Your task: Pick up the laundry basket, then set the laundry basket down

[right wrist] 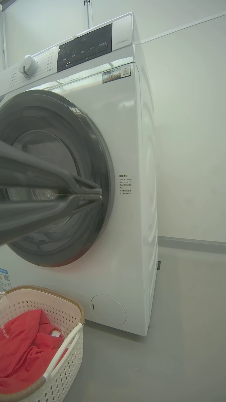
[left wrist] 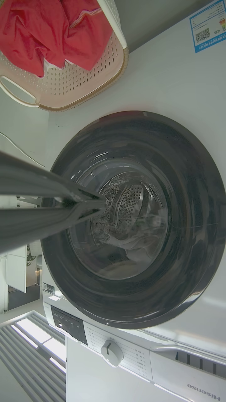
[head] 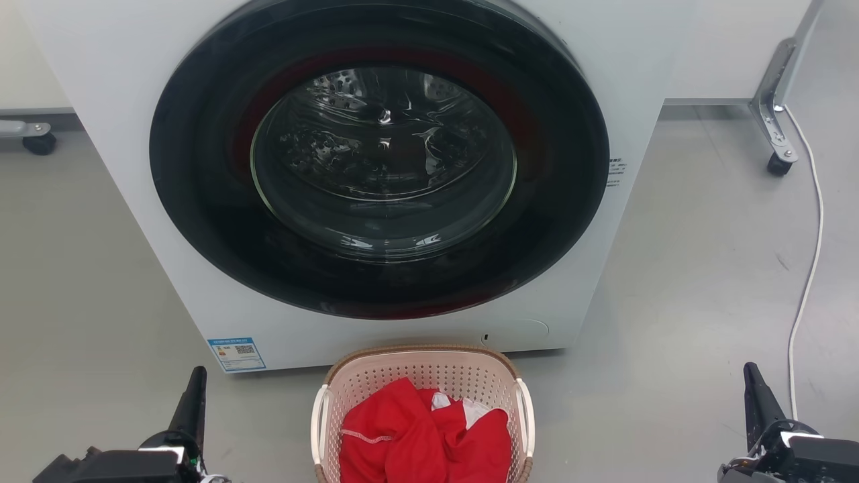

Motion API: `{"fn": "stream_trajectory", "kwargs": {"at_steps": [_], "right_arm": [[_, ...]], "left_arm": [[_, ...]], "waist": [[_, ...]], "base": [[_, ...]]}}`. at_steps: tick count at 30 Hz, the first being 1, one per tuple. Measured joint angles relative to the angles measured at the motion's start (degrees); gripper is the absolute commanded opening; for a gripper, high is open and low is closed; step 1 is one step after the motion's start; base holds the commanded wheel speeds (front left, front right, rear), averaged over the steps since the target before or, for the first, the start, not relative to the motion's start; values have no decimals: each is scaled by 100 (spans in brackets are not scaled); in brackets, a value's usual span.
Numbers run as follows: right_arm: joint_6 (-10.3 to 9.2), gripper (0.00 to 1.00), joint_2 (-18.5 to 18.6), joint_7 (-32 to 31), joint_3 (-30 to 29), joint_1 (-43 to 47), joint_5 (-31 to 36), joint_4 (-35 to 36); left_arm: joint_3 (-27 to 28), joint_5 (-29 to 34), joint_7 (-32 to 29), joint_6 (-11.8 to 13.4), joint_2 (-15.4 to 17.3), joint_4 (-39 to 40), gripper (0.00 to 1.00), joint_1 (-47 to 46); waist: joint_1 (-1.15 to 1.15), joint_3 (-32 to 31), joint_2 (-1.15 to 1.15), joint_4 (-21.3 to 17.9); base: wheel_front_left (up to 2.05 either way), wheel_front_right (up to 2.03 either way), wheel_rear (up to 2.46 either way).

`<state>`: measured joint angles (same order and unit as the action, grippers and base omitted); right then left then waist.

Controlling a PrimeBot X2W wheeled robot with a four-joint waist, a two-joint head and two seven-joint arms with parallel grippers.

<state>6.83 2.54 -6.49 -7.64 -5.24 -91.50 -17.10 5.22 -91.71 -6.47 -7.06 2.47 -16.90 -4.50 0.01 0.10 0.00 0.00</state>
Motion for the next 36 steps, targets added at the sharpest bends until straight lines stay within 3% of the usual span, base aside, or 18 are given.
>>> {"fn": "stream_trajectory", "kwargs": {"at_steps": [36], "right_arm": [[0, 0, -1, 0, 1, 0, -1, -1]], "left_arm": [[-1, -1, 0, 0, -1, -3, 0, 0]], "waist": [[-1, 0, 0, 0]], "base": [[0, 0, 0]]}}
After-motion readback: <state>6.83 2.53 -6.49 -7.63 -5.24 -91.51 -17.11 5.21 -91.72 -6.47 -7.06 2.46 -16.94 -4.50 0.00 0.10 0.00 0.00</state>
